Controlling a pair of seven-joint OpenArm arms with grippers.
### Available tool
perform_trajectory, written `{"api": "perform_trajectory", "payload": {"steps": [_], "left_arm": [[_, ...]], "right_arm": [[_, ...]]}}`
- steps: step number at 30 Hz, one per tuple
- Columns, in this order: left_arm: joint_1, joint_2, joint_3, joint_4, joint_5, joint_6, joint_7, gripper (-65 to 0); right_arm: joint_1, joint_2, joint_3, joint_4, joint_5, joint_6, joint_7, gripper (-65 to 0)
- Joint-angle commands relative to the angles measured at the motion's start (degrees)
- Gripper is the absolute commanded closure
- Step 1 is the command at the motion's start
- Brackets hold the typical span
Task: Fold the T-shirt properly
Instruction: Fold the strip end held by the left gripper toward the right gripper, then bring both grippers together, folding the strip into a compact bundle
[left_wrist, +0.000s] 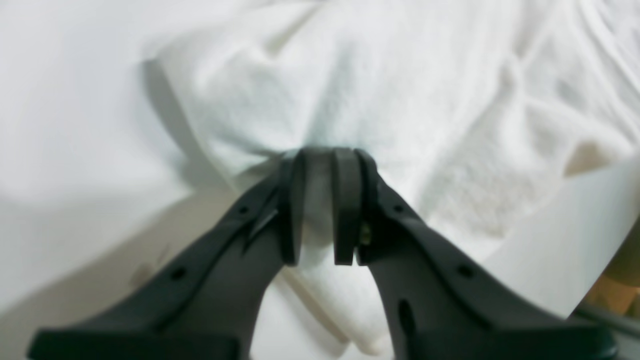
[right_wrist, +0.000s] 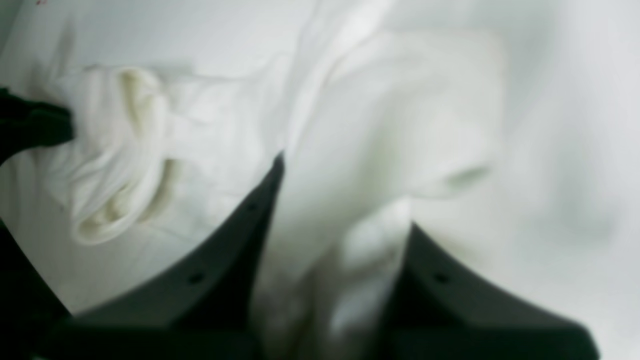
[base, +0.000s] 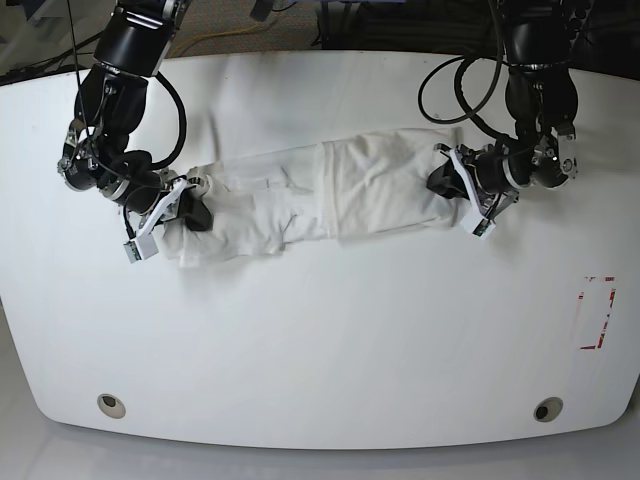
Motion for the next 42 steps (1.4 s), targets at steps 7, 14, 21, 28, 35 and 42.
{"api": "perform_trajectory", "payload": {"steps": [7,14,21,28,35,42], "left_arm": [[-0.43,2.13,0.24,-3.64,4.63,-0.23,-1.81,-9.0],[-0.52,6.35,0.24,-5.04,8.85,-0.23,-4.01,-9.0],[-0.43,10.04,0.24,-5.04,11.66,-0.23,-4.1,-9.0],[-0.16,10.75,0.24,-5.04,11.66,-0.23,-4.19,-9.0],[0.01,10.66,0.24,-5.04,11.49,-0.23,-4.19,-9.0],[0.01,10.66,0.24,-5.04,11.4,-0.23,-4.27,-9.0]], "right_arm": [[0.27,-4.24,0.15,15.89,1.25,-2.52,-7.12,-2.2],[-3.69,-9.07,-8.73,22.04,0.9,-2.96,-5.98,-2.2],[-4.04,-10.66,-15.76,21.78,-1.73,-3.05,-3.17,-2.4],[-0.96,-13.56,-19.71,21.16,-10.09,-3.05,-3.17,-2.7],[1.41,-13.56,-26.04,16.33,-18.97,-3.05,-0.62,-9.2],[1.33,-13.73,-30.62,13.34,-20.9,-3.4,3.78,-18.7]]}}
